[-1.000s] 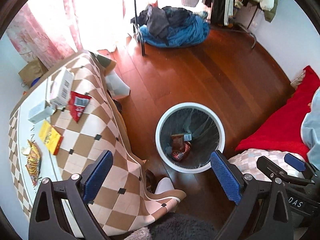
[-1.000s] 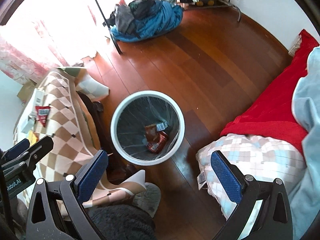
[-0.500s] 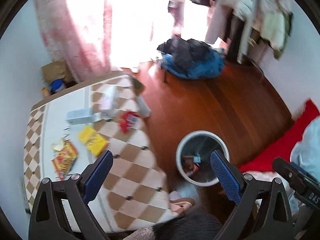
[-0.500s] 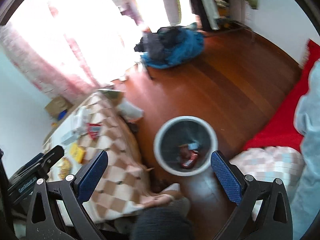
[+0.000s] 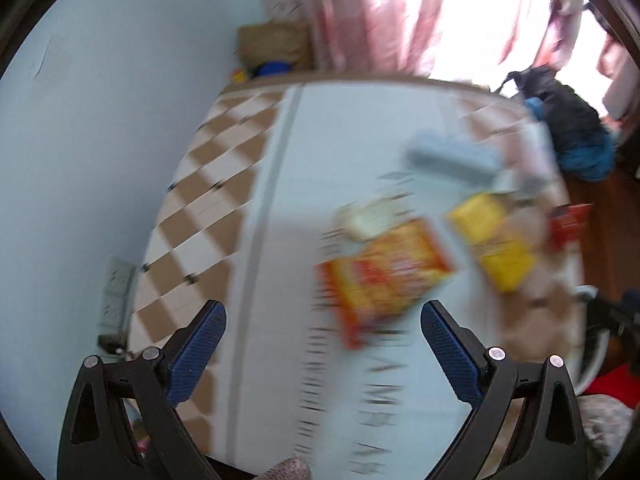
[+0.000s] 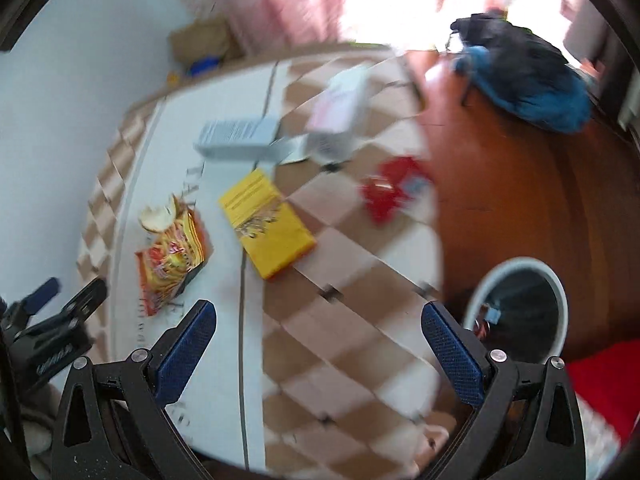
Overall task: Collect trash
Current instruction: 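Grasp the yellow HAOMAO box with the right tool while the left tool grasps the chip bag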
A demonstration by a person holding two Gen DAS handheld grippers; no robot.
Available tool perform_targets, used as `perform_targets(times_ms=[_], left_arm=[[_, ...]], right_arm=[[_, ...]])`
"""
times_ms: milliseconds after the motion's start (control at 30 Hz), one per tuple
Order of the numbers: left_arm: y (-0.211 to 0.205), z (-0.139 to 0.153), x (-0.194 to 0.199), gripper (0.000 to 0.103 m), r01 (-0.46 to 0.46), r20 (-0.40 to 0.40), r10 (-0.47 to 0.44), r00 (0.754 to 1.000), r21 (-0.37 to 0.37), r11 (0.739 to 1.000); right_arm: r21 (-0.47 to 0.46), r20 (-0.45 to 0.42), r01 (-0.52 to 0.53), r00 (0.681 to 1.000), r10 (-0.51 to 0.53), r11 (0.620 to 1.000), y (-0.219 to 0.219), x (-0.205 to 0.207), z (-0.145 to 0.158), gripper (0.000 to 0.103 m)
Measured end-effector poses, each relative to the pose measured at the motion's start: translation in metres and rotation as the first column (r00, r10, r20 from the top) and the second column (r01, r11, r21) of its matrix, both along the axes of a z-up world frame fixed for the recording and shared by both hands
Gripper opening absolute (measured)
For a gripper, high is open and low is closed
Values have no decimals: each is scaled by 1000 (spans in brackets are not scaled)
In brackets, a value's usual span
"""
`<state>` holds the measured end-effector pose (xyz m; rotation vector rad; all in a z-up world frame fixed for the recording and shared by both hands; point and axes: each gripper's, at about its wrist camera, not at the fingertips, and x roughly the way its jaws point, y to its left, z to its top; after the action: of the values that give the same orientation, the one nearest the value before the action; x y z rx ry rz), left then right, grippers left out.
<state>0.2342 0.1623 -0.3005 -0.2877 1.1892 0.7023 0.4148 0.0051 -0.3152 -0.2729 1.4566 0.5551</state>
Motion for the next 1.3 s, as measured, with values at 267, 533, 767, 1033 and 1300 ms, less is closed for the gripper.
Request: perform_targets(times_ms=[267,533,767,1033,1300], left_arm=[[50,-55,-10,100,35,-141,-26,990,68,997],[16,-39,17,99,342,-46,-341,939,5,940],[-28,-69,66,99,603,-108,-620,777,-155,782],[-41,-74,82,75,586,-106,-605,789,-165,793],[-62,-52,68,43,561,-96,-575,813,-141,816]], right_arm=[[-160,-20,-167,986,166,973,87,21,-74,85],[-171,-57,-112,993,104,979,54,14,-76,68],[-143,-108,2,994,-18,990,-10,3,-73,68],[-147,-115,-21,993,4,989,-14,-2,-74,75],[-197,-32,-81,997,76,977,6,-22,-73,65]])
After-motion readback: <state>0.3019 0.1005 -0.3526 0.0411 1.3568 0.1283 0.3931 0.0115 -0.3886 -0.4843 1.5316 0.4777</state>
